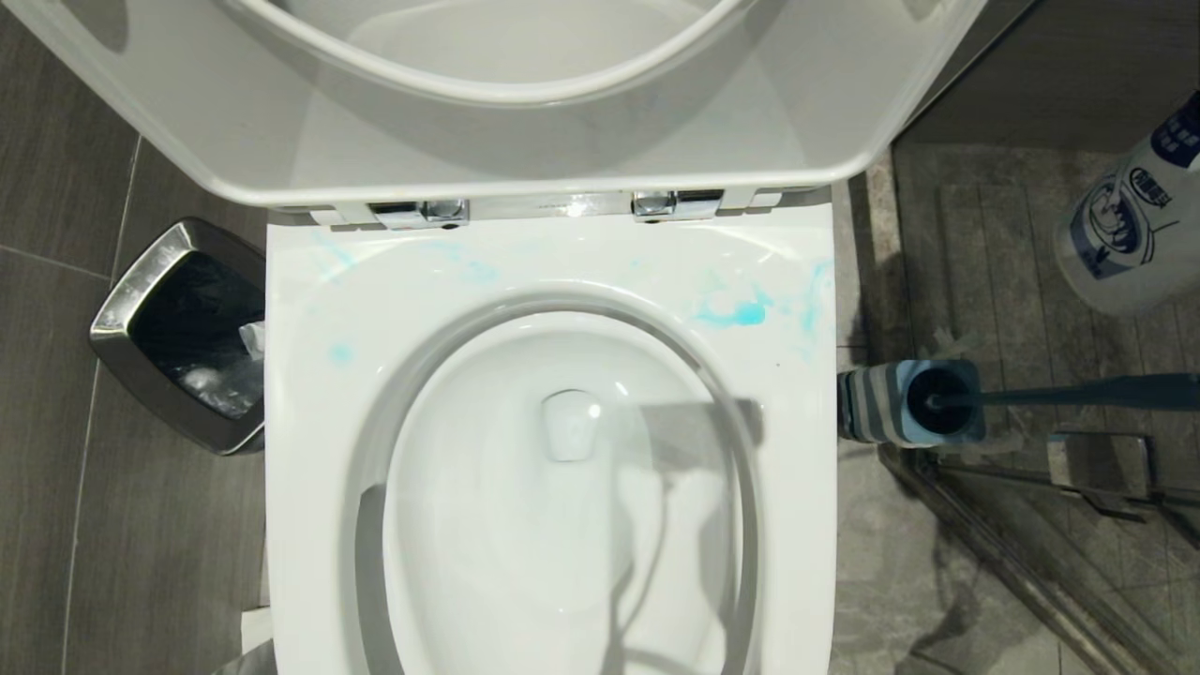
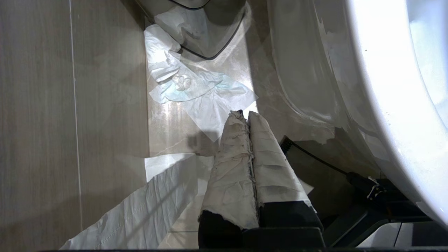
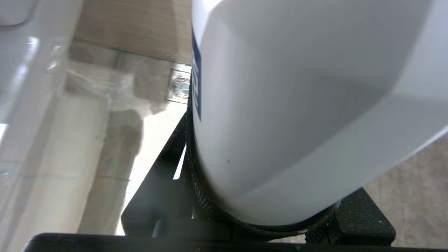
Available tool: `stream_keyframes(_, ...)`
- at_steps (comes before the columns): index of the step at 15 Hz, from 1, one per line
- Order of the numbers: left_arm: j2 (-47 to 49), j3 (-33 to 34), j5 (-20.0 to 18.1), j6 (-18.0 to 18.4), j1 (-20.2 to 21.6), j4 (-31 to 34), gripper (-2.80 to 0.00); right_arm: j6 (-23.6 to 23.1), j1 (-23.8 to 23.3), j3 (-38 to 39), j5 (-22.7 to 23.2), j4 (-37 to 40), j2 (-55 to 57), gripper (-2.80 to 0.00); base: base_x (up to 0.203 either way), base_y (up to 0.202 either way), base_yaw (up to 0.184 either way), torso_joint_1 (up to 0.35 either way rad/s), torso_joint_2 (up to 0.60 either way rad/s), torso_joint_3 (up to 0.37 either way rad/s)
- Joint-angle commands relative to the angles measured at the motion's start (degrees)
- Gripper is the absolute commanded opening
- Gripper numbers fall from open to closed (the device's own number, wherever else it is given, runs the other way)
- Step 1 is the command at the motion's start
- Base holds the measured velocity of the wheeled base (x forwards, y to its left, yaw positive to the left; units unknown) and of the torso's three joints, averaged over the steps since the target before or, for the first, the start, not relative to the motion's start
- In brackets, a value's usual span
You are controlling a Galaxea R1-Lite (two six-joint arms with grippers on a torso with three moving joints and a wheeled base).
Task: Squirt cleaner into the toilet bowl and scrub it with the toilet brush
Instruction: Pour in the cleaning agent
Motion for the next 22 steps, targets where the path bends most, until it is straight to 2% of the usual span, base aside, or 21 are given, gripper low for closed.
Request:
stream_keyframes(1,0.0,0.1,0.0,0.0,0.0,0.0,-2.8,-0.4,0.0,-0.3,-0.2,0.4,-0.8,-2.8,0.0,0.0,0.0,0.0,0.0,0.0)
stream_keyframes(6,0.0,0.1,0.3,-0.3,0.0,-0.1,-2.8,-0.4,0.0,-0.2,-0.5,0.7,-1.4,-2.8,0.0,0.0,0.0,0.001,0.0,0.057)
stream_keyframes(22,0.0,0.1,0.4,-0.4,0.0,0.0,-2.8,-2.1,1.0,-0.5,0.1,0.4,-0.1,-2.8,0.0,0.0,0.0,0.001,0.0,0.199)
